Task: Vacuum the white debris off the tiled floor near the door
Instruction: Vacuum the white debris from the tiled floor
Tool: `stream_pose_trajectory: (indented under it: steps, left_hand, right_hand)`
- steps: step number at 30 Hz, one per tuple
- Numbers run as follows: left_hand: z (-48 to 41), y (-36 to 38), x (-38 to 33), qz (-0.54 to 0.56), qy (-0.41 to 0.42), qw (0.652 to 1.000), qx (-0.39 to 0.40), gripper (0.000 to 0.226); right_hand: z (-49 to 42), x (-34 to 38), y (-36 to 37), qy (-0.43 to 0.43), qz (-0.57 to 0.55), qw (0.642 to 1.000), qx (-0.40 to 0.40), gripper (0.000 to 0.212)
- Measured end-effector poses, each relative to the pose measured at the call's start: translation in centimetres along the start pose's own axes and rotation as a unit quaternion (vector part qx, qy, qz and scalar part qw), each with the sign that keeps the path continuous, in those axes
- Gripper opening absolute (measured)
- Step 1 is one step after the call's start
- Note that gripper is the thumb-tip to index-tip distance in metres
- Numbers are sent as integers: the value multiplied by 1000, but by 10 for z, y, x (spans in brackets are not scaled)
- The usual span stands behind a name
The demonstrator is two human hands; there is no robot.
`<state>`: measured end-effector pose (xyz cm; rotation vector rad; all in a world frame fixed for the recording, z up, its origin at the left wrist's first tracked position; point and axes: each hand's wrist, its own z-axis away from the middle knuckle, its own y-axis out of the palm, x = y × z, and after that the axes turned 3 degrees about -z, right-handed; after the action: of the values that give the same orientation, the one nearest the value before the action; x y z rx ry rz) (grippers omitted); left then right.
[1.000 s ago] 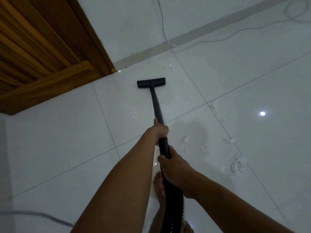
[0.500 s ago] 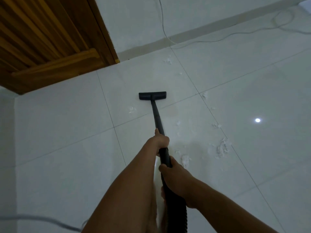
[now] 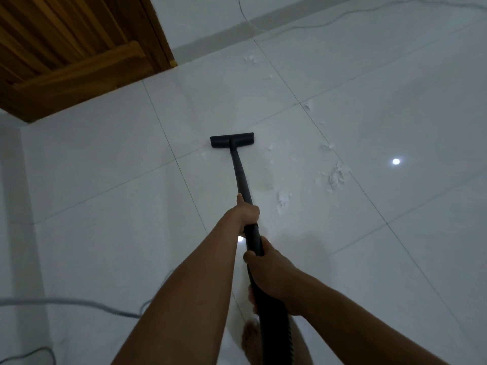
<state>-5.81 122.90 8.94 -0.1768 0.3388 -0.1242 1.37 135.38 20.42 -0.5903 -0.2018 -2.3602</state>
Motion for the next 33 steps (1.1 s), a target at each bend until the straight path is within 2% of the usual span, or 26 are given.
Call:
stream_pose_trajectory:
  steps: [2, 5, 9, 18, 26, 33]
  left_hand:
    - [11, 18, 27, 5, -1, 1000, -7, 84]
    - [29, 45, 63, 10, 4, 1000, -14, 82]
    - [49, 77, 101, 22, 3, 1000, -15, 81]
    - [82, 139, 172, 28, 2, 999, -24, 80]
    - [130, 207, 235, 47, -2, 999, -16, 83]
    - [163, 251, 279, 34, -8, 999, -4, 83]
  right_hand:
    - [10, -28, 8, 14, -27, 1000, 6, 51]
    - [32, -65, 19, 11, 17, 1000, -12, 50]
    - [56, -110, 29, 14, 17, 1000, -8, 53]
    - [104, -202, 38, 22, -20, 1000, 8, 52]
    - [165, -284, 42, 18, -10, 1000, -11, 52]
    - [219, -337, 48, -8, -7, 1000, -6, 44]
